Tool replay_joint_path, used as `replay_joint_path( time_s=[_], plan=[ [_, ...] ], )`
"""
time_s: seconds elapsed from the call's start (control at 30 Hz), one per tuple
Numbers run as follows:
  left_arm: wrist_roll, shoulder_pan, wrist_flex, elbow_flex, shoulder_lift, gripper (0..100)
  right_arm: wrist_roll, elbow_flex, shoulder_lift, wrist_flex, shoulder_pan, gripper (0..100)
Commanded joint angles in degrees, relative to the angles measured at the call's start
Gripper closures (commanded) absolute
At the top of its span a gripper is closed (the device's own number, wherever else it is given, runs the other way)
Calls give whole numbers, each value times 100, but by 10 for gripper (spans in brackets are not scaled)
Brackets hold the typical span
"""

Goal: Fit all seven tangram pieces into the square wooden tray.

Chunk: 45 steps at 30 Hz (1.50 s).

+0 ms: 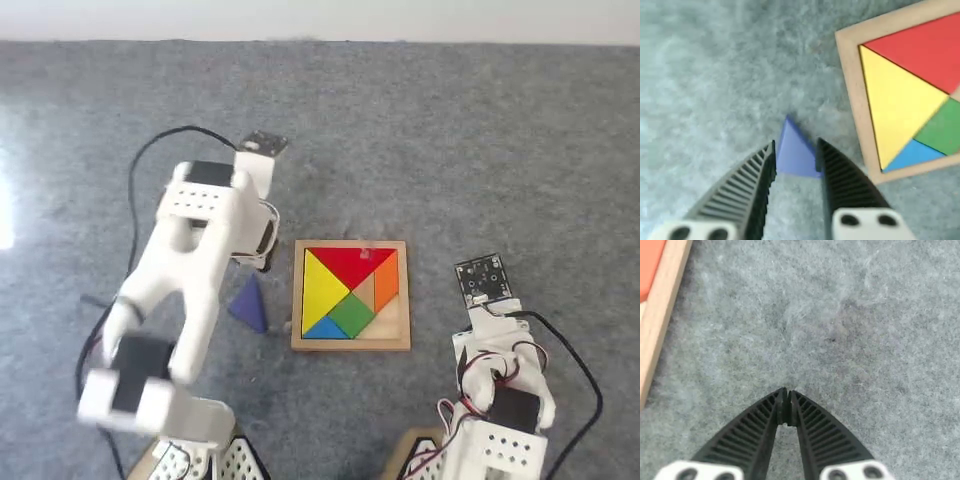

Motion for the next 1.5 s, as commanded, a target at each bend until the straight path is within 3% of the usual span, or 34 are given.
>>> replay_joint_path(
  time_s=[0.0, 0.2, 0.4, 0.63, 0.93, 1.47],
  plan=[
    [220, -44, -97, 716, -1574, 840, 0, 105, -66, 13, -57, 982],
    [35, -352, -1284, 2387, -2857, 833, 0, 105, -66, 13, -57, 982],
    [79, -255, -1468, 3125, -2629, 834, 0, 105, -66, 13, -57, 982],
    [281, -642, -1292, 2571, -862, 834, 0, 105, -66, 13, -57, 982],
    [132, -607, -1292, 1631, 1046, 833, 0, 105, -66, 13, -57, 982],
    [-299, -440, -897, 1569, 1231, 840, 0, 105, -66, 13, -57, 982]
  ],
)
